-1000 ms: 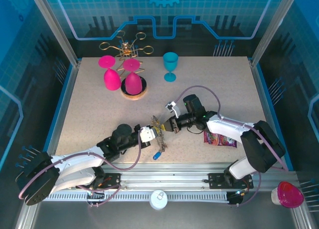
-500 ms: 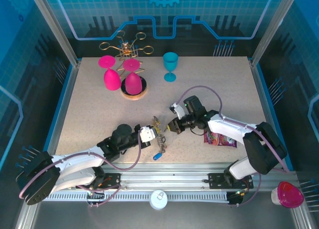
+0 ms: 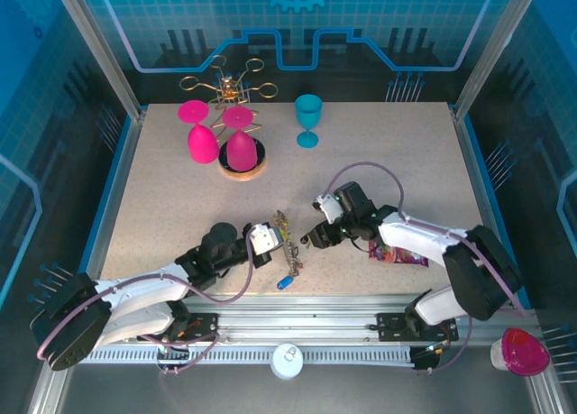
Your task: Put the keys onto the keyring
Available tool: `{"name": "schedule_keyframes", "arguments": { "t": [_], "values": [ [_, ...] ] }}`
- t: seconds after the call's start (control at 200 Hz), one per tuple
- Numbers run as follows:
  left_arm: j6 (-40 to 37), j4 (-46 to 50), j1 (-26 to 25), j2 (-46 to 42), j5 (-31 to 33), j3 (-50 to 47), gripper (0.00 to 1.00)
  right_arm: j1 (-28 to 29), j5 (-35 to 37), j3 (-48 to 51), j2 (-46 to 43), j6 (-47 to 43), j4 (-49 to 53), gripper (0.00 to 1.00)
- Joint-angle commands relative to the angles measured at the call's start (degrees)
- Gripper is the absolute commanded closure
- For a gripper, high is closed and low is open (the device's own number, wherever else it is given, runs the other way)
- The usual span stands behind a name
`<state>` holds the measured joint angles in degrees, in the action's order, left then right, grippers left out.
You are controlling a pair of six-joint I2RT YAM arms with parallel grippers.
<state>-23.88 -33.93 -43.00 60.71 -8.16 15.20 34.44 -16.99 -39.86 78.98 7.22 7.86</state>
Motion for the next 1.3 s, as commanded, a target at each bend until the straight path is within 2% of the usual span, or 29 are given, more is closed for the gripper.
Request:
{"name": "schedule_keyframes", "arguments": {
  "t": [0.0,0.085,0.185,0.38,0.685,0.75,0.881,0.911,1.006,1.056,1.141,1.296],
  "values": [
    [3.07,-5.79,1.26,-0.42,-5.18,-0.89,1.00,0.36,-7.15,3.49,-6.21,-7.92,-10.55,0.57],
    [3.87,-7.18,1.95,-0.69,-7.17,-1.26,1.00,0.35,-14.36,6.24,-8.09,-14.00,-16.90,0.58],
    [4.78,-9.58,2.74,-0.70,-9.91,-1.69,1.00,0.54,-17.75,7.10,-7.91,-18.44,-22.40,0.60],
    [5.89,-11.13,3.42,-0.42,-13.75,-1.66,1.00,0.68,-24.25,5.32,-4.59,-18.40,-28.19,0.64],
    [6.74,-11.97,3.55,-0.08,-15.82,-1.46,1.00,2.12,-26.78,5.13,-2.08,-19.42,-29.98,0.67],
    [6.73,-12.12,3.55,-0.15,-16.09,-1.44,1.00,2.12,-27.10,5.01,-1.77,-19.47,-30.09,0.72],
    [7.22,-12.86,3.55,-0.19,-16.01,-1.65,1.00,2.12,-27.96,4.61,-1.69,-19.24,-30.24,1.00],
    [7.31,-12.75,3.62,-0.36,-15.79,-1.61,1.00,2.11,-28.02,4.53,-1.85,-19.39,-29.93,1.00],
    [7.00,-9.25,3.68,-1.05,-12.30,-0.87,1.00,2.19,-26.39,3.22,-3.46,-21.29,-24.95,1.00],
    [6.13,-4.61,3.60,-1.80,-10.58,0.48,0.89,2.37,-24.44,1.56,-4.38,-23.89,-18.50,1.00],
    [4.19,4.26,3.51,-2.37,-9.32,3.46,0.80,3.40,-20.22,-2.66,-4.89,-29.98,-6.38,1.00],
    [0.97,14.28,3.49,-2.49,-8.36,7.30,0.79,5.77,-13.83,-9.48,-3.76,-37.92,8.48,1.00]
  ]
}}
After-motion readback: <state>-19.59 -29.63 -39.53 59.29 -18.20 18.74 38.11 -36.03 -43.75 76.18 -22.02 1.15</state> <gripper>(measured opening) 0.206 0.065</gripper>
